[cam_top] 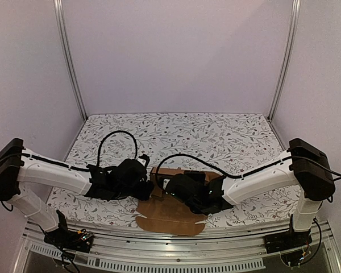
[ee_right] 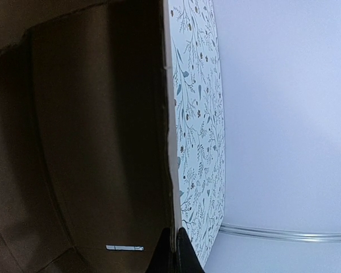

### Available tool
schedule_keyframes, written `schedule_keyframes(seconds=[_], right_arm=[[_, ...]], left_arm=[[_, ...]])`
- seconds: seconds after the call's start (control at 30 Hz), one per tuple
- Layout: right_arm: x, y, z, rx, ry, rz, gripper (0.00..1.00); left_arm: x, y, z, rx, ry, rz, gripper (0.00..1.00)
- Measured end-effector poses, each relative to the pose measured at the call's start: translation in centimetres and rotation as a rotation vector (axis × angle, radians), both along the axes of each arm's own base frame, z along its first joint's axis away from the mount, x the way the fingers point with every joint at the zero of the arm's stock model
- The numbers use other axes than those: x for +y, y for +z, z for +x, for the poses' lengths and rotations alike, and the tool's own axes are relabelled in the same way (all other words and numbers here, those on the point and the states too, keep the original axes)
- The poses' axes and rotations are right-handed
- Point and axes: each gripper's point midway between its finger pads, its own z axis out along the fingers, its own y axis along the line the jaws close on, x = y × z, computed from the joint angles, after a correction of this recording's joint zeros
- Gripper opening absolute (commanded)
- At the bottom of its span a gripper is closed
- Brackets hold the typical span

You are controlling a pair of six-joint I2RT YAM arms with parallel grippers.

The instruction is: Fold the paper box

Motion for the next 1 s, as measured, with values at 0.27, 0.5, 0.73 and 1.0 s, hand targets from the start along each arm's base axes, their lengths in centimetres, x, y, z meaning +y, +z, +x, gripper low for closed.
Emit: schedule_keyframes(seconds=[0.27,0.5,0.73,1.0], right_arm=[[0.2,-0.2,-0.4,0.024,0.008,0.005,0.0],[0.4,-0.3,-0.5,0.033,0.008,0.004,0.0],[0.6,-0.7,-0.3,0.021,-0.012,0.001,0.0],[0.5,-0.6,-0.3,0.018,-0.019,-0.002,0.0]], left_arm=[[-0.3,1.8,-0.4,-0.013,-0.012,-0.053,0.67],[-0.7,1.9,-0.8,0.002,-0.034,-0.067,0.67],[-0.6,1.3,-1.5,0.017,-0.048,-0.053,0.67],[0.5,0.8,-2.3,0.028,-0.049,-0.026,0.67]])
